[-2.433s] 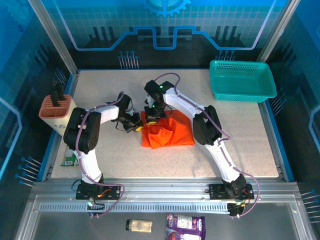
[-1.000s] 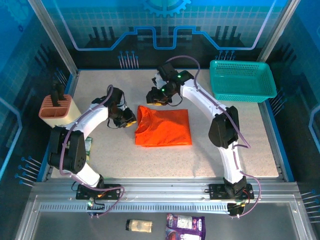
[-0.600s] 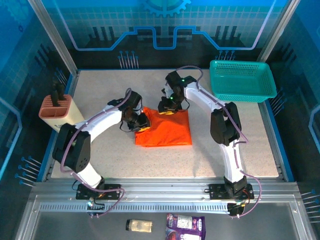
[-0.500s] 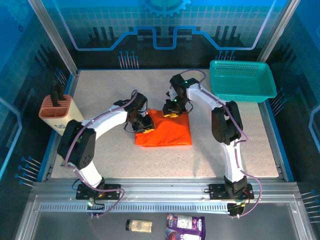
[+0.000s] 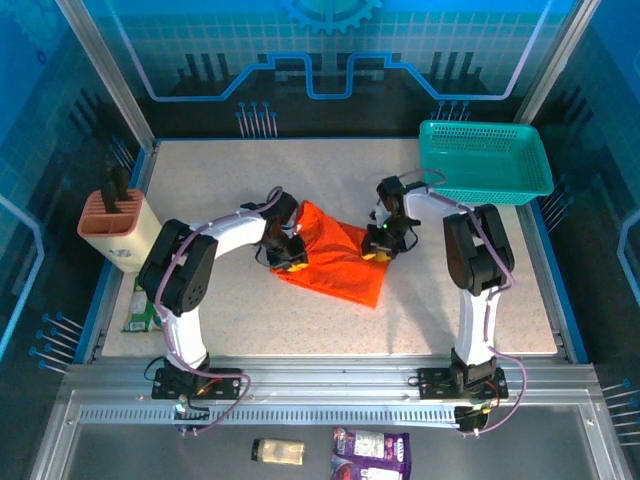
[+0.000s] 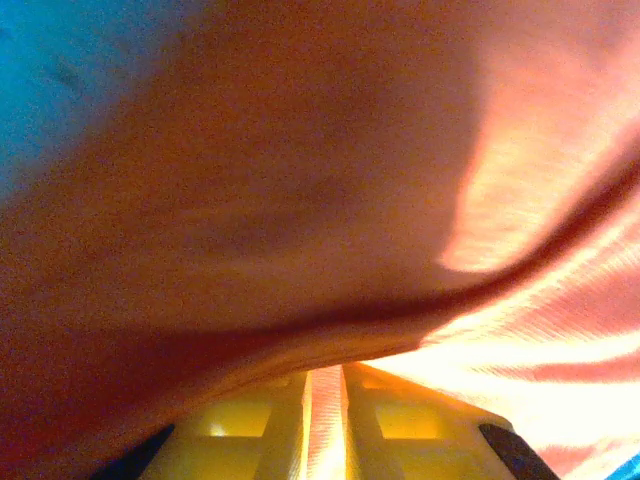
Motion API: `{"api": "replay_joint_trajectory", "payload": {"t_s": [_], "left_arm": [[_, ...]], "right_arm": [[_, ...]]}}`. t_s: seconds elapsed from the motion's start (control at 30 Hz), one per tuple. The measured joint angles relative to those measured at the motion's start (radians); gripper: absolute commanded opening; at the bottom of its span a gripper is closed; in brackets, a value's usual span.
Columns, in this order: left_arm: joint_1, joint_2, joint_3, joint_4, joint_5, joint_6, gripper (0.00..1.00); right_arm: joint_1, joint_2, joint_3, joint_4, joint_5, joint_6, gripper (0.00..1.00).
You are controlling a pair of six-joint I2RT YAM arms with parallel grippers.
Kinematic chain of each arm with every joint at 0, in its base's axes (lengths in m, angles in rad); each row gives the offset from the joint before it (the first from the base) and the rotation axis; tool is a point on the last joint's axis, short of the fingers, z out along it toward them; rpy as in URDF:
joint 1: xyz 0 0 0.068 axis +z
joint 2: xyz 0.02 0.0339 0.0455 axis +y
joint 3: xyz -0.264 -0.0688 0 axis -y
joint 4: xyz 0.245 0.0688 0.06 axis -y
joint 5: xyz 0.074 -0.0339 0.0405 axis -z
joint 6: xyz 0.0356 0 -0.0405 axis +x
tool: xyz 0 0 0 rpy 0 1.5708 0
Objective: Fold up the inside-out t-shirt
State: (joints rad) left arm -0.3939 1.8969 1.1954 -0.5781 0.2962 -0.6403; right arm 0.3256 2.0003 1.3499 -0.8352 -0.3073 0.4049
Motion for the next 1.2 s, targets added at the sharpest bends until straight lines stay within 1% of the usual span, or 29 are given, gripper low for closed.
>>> {"api": "replay_joint_trajectory", "payload": {"t_s": [0.1,0.17,0.27,0.37,0.47,0.6,0.7,0.77,0.87,1.0,1.03,1.17,1.2], "left_arm": [[0.046,0.032,0.042,-0.020,-0.005,0.038,0.16],[0.072,0.065,0.093,-0.038,-0.005,0.068,0.16],[0.098,0.112,0.174,-0.065,-0.017,0.106,0.16],[0.114,0.133,0.251,-0.098,-0.036,0.144,0.16],[0.114,0.125,0.298,-0.114,-0.042,0.168,0.17],[0.080,0.079,0.293,-0.135,-0.057,0.172,0.16],[0.027,0.025,0.236,-0.135,-0.064,0.161,0.11],[-0.012,0.000,0.186,-0.135,-0.064,0.141,0.09],[-0.045,-0.002,0.126,-0.132,-0.064,0.120,0.09],[-0.041,0.018,0.096,-0.139,-0.079,0.115,0.08],[-0.038,0.023,0.096,-0.139,-0.087,0.115,0.08],[-0.021,0.042,0.096,-0.139,-0.107,0.116,0.08],[-0.016,0.046,0.096,-0.139,-0.109,0.116,0.07]], "right_arm": [[0.023,-0.091,-0.129,0.030,-0.015,0.037,0.35],[0.067,-0.156,-0.211,0.045,-0.026,0.079,0.36],[0.141,-0.231,-0.285,0.066,-0.089,0.136,0.36],[0.174,-0.280,-0.283,0.066,-0.125,0.163,0.36],[0.148,-0.290,-0.201,0.041,-0.088,0.150,0.34],[0.099,-0.217,-0.015,0.004,0.003,0.082,0.33],[0.075,-0.100,0.124,-0.004,0.050,0.024,0.31],[0.068,-0.012,0.196,-0.010,0.069,-0.011,0.31],[0.067,0.094,0.271,-0.027,0.076,-0.052,0.31],[0.067,0.170,0.315,-0.047,0.068,-0.086,0.30],[0.067,0.178,0.315,-0.049,0.064,-0.093,0.28],[0.067,0.184,0.306,-0.053,0.056,-0.104,0.02],[0.067,0.183,0.299,-0.051,0.056,-0.100,0.00]]}}
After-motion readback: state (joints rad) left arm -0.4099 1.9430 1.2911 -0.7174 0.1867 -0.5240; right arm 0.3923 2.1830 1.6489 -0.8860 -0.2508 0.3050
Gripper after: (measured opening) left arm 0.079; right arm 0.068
